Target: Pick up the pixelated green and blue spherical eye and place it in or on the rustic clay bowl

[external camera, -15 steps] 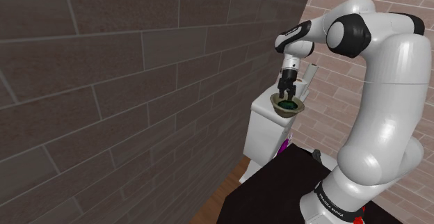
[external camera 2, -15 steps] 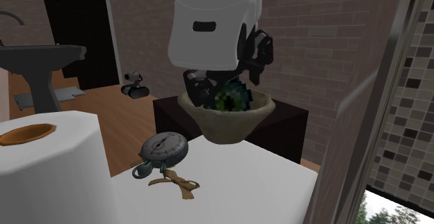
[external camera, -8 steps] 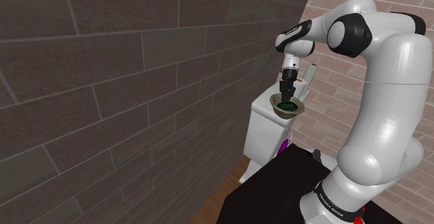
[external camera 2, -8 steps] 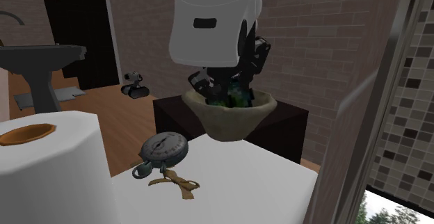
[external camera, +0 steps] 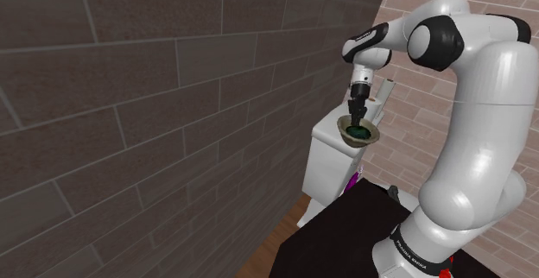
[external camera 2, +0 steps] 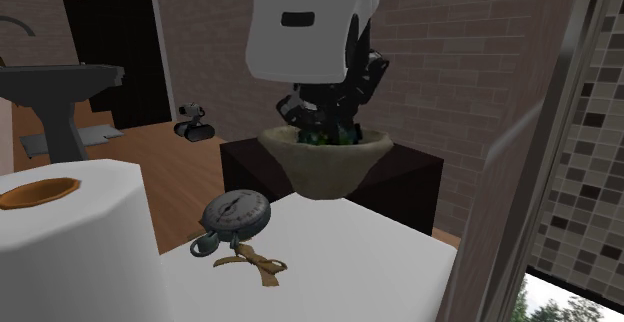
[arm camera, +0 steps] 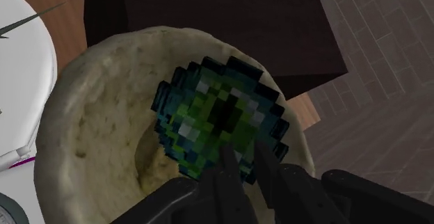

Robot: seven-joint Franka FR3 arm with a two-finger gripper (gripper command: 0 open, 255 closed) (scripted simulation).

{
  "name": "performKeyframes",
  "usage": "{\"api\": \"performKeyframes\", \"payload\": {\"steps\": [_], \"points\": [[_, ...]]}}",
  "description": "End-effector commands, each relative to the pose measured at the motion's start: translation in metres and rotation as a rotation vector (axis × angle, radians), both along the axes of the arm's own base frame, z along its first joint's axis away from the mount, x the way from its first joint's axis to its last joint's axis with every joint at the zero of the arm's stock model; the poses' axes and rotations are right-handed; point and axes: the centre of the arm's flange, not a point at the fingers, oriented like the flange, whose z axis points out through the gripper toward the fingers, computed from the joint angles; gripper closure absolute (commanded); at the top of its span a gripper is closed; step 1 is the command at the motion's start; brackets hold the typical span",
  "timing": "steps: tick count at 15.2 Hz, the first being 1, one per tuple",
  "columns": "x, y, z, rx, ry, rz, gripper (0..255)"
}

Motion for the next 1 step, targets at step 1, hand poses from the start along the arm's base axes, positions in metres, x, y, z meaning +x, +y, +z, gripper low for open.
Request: {"api": "performKeyframes", "payload": {"steps": [1], "points": [[-0.0005,0.0000,0.0079,0.001,0.005,-0.001,255]]}}
